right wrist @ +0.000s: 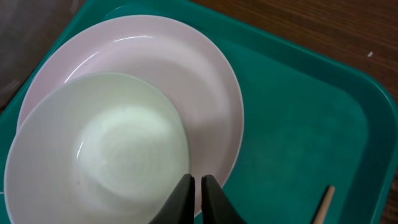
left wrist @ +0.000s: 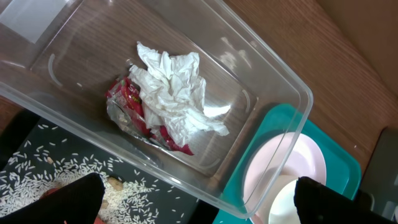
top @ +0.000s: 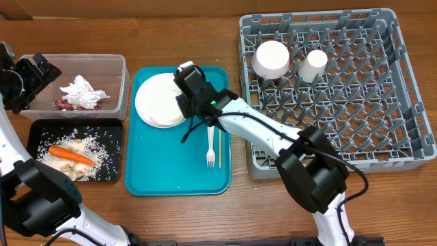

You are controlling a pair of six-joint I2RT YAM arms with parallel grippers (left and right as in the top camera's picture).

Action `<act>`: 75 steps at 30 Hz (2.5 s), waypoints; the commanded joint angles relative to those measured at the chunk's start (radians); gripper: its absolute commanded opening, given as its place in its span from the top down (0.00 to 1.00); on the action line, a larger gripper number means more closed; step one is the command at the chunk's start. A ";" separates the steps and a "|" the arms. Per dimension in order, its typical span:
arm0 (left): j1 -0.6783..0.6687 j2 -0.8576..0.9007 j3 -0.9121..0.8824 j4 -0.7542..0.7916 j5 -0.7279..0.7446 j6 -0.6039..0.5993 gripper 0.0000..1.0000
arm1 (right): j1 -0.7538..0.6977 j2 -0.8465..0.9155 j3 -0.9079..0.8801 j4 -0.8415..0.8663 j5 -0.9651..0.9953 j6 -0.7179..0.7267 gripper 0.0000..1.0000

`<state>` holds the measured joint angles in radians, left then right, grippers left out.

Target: Sort waste into correct bins and load items into the dishwasher rack

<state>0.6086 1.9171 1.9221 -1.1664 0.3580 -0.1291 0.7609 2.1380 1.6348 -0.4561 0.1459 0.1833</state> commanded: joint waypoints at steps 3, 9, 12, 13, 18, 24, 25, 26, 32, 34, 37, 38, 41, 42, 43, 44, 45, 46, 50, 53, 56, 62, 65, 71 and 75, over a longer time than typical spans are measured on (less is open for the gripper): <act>-0.006 0.007 -0.002 0.000 -0.003 -0.009 0.00 | -0.019 -0.053 0.026 -0.069 -0.134 -0.024 0.77; -0.007 0.007 -0.002 0.000 -0.003 -0.009 0.00 | -0.081 -0.053 0.136 -0.162 -0.266 0.030 0.77; -0.007 0.007 -0.002 0.000 -0.004 -0.009 0.00 | -0.110 -0.053 0.193 -0.185 -0.290 0.030 0.77; -0.007 0.007 -0.002 0.000 -0.003 -0.009 0.00 | -0.116 -0.053 0.198 -0.181 -0.306 0.030 0.77; -0.007 0.007 -0.002 0.000 -0.004 -0.009 0.00 | -0.114 -0.036 0.197 -0.178 -0.323 0.030 0.77; -0.007 0.007 -0.002 0.000 -0.004 -0.009 0.00 | -0.089 0.017 0.197 -0.186 -0.323 0.030 0.77; -0.007 0.007 -0.002 0.000 -0.004 -0.009 0.00 | -0.087 0.020 0.197 -0.194 -0.323 0.030 0.77; -0.007 0.007 -0.002 0.000 -0.003 -0.009 0.00 | -0.083 0.027 0.197 -0.204 -0.323 0.030 0.77; -0.007 0.007 -0.002 0.000 -0.004 -0.009 0.00 | -0.076 0.032 0.197 -0.294 -0.323 0.141 0.77; -0.007 0.007 -0.002 0.000 -0.003 -0.009 0.00 | -0.072 0.032 0.197 -0.309 -0.323 0.183 0.77; -0.007 0.007 -0.002 0.000 -0.003 -0.009 0.00 | -0.062 0.032 0.195 -0.318 -0.323 0.264 0.77; -0.007 0.007 -0.002 0.000 -0.003 -0.009 0.00 | -0.058 0.032 0.193 -0.316 -0.320 0.280 0.76; -0.007 0.007 -0.002 0.000 -0.003 -0.009 0.00 | -0.037 0.032 0.186 -0.310 -0.274 0.319 0.72; -0.007 0.007 -0.002 0.000 -0.003 -0.009 0.00 | -0.027 0.032 0.182 -0.306 -0.251 0.323 0.72; -0.007 0.007 -0.002 0.000 -0.003 -0.009 0.00 | -0.019 0.032 0.179 -0.301 -0.235 0.323 0.72; -0.007 0.007 -0.002 0.000 -0.003 -0.009 0.00 | -0.011 0.032 0.174 -0.292 -0.218 0.323 0.72; -0.007 0.007 -0.002 0.000 -0.003 -0.009 0.00 | -0.002 0.032 0.170 -0.282 -0.205 0.324 0.72; -0.007 0.007 -0.002 0.000 -0.003 -0.009 0.00 | 0.003 0.032 0.169 -0.280 -0.193 0.332 0.72; -0.007 0.007 -0.002 0.000 -0.004 -0.009 0.00 | 0.015 0.032 0.159 -0.295 -0.117 0.407 0.72; -0.007 0.007 -0.002 0.000 -0.004 -0.009 0.00 | 0.015 0.032 0.154 -0.297 -0.086 0.425 0.72; -0.007 0.007 -0.002 0.000 -0.003 -0.009 0.00 | 0.015 0.032 0.153 -0.294 -0.071 0.440 0.72; -0.007 0.007 -0.002 0.000 -0.003 -0.009 0.00 | 0.015 0.050 0.153 -0.286 -0.073 0.450 0.73; -0.007 0.007 -0.002 0.000 -0.003 -0.009 0.00 | 0.017 0.074 0.153 -0.282 -0.085 0.450 0.72; -0.007 0.007 -0.002 0.000 -0.004 -0.009 0.00 | 0.017 0.108 0.153 -0.270 -0.095 0.450 0.72; -0.005 0.007 -0.002 0.000 -0.004 -0.009 0.00 | 0.018 0.111 0.153 -0.259 -0.095 0.450 0.72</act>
<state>0.6086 1.9171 1.9221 -1.1664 0.3580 -0.1291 0.7788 2.2463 1.7927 -0.7227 0.0509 0.6277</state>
